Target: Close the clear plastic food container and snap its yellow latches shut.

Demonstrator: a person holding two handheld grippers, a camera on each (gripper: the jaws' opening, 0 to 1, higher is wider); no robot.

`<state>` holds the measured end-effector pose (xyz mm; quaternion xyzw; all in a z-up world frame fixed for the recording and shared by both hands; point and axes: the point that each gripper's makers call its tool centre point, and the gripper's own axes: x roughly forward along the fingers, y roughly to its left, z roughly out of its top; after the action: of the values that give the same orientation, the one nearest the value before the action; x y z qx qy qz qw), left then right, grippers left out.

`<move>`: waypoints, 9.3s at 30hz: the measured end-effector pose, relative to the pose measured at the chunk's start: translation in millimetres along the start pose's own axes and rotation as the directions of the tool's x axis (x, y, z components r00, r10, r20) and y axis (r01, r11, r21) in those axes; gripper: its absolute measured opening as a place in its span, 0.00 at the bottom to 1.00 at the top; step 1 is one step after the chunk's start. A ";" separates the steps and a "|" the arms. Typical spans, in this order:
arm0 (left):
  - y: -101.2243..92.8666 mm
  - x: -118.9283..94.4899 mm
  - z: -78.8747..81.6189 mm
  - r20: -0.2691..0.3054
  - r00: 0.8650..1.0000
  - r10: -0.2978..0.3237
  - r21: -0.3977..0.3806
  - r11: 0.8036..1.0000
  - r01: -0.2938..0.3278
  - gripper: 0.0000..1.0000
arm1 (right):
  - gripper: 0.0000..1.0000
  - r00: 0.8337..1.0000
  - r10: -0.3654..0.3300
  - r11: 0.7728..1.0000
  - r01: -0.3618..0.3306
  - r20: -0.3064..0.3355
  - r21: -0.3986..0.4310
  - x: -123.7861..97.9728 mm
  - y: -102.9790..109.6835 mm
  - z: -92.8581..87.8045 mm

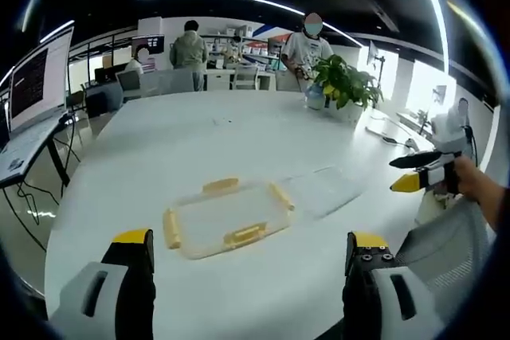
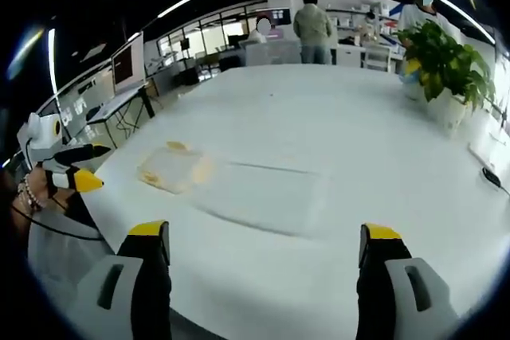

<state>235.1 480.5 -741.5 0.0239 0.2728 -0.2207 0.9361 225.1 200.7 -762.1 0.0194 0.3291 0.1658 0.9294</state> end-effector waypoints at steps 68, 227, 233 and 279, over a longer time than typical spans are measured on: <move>5.1 -0.4 -6.8 -0.046 0.999 -0.024 -0.022 1.000 0.023 0.95 | 0.85 0.999 0.019 1.000 -0.018 -0.029 0.018 -0.3 1.7 -4.1; 97.9 100.1 -44.0 -0.758 0.630 -0.168 0.519 0.428 0.740 0.34 | 0.35 0.703 0.279 0.263 -0.711 -0.654 -0.652 178.4 129.6 17.9; 97.8 99.3 -44.6 -0.763 0.626 -0.160 0.514 0.436 0.739 0.34 | 0.35 0.703 0.286 0.266 -0.711 -0.651 -0.651 178.8 129.8 18.1; 99.5 76.7 -7.1 -0.726 0.671 -0.152 0.562 0.433 0.705 0.34 | 0.35 0.742 0.311 0.230 -0.665 -0.594 -0.710 147.7 136.8 53.9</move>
<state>331.8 540.6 -795.0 0.4407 0.4034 -0.5461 0.5872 325.6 381.2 -789.5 -0.4031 0.3124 0.6015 0.6149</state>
